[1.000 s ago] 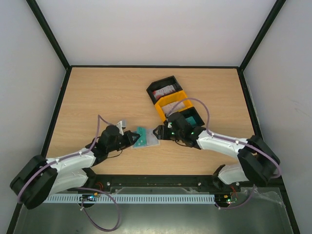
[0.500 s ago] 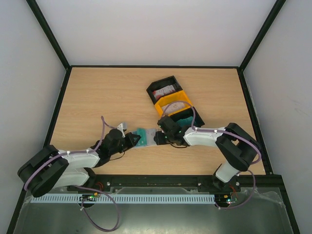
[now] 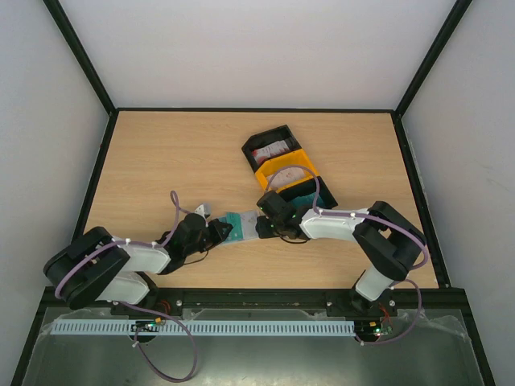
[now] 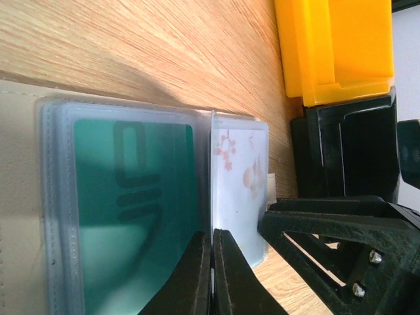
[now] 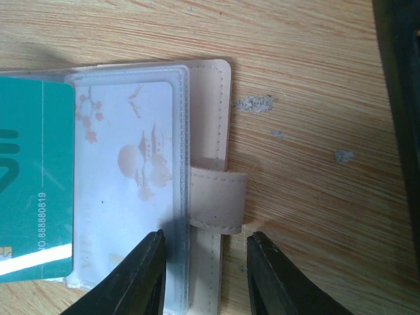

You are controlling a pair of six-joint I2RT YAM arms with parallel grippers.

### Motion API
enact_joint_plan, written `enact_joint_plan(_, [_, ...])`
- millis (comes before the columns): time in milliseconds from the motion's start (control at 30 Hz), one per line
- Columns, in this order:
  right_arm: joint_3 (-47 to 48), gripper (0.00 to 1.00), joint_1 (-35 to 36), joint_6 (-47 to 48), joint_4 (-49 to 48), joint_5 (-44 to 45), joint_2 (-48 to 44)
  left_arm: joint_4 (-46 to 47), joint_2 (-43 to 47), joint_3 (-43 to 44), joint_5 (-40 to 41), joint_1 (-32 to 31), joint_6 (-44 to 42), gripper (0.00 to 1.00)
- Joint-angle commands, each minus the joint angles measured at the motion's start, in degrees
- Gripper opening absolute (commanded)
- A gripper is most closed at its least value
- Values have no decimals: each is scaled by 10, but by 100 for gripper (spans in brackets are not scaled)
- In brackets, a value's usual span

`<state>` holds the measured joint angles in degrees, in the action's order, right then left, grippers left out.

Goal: Put the credit cards into the card holder
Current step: Insert the credit card into the card holder.

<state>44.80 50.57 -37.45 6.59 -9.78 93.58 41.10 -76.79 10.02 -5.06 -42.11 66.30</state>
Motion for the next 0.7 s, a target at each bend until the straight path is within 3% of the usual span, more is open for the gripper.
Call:
enact_joint_plan(0, [8, 33, 7, 2, 34, 21, 16, 43, -28, -7, 12, -5, 11, 3])
enact_joint_plan(233, [5, 31, 8, -7, 26, 5, 23, 86, -74, -7, 6, -15, 27, 3])
enact_joint_plan(400, [0, 25, 8, -15, 18, -8, 26, 112, -103, -10, 7, -19, 38, 3])
enact_joint_plan(667, [-4, 22, 9, -22, 15, -6, 32, 118, -107, -16, 9, -20, 46, 3])
